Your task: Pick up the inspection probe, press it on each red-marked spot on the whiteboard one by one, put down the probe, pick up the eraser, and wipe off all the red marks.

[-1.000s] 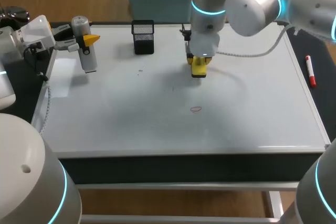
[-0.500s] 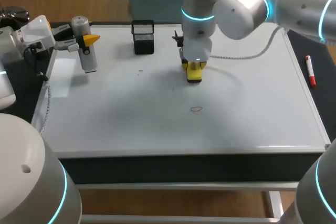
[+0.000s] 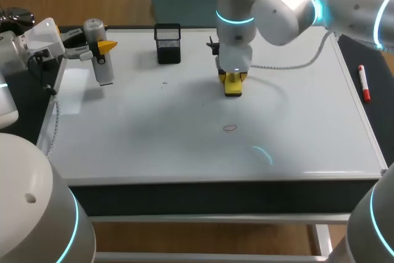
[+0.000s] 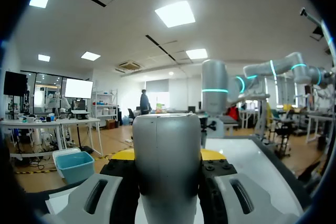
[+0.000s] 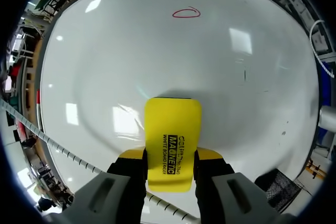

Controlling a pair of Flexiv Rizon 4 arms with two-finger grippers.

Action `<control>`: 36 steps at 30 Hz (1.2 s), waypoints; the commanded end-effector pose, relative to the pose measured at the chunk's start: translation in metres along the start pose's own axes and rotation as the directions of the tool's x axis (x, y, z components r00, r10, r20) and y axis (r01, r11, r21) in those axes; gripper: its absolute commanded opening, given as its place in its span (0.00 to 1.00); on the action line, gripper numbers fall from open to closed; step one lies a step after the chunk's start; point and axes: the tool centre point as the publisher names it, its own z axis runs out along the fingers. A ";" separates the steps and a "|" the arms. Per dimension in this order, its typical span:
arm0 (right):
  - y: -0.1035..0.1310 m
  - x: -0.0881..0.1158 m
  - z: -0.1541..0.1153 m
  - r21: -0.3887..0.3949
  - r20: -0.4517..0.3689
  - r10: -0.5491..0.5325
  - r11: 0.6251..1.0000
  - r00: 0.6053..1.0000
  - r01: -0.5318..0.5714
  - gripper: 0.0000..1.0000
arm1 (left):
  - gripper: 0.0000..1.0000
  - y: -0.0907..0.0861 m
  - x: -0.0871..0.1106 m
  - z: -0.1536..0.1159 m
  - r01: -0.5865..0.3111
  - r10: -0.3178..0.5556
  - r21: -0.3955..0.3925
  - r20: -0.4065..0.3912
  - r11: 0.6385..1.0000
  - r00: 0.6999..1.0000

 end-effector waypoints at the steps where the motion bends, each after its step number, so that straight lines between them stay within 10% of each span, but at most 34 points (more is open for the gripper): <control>1: -0.005 0.007 0.004 -0.006 -0.008 0.005 1.000 1.000 -0.005 0.00 | 0.00 -0.001 0.000 0.000 -0.001 0.001 0.000 0.001 1.000 1.000; 36: -0.030 0.082 -0.021 0.068 -0.025 0.158 0.985 0.987 -0.156 0.00 | 0.00 -0.001 0.000 0.000 -0.001 0.001 0.000 0.001 1.000 1.000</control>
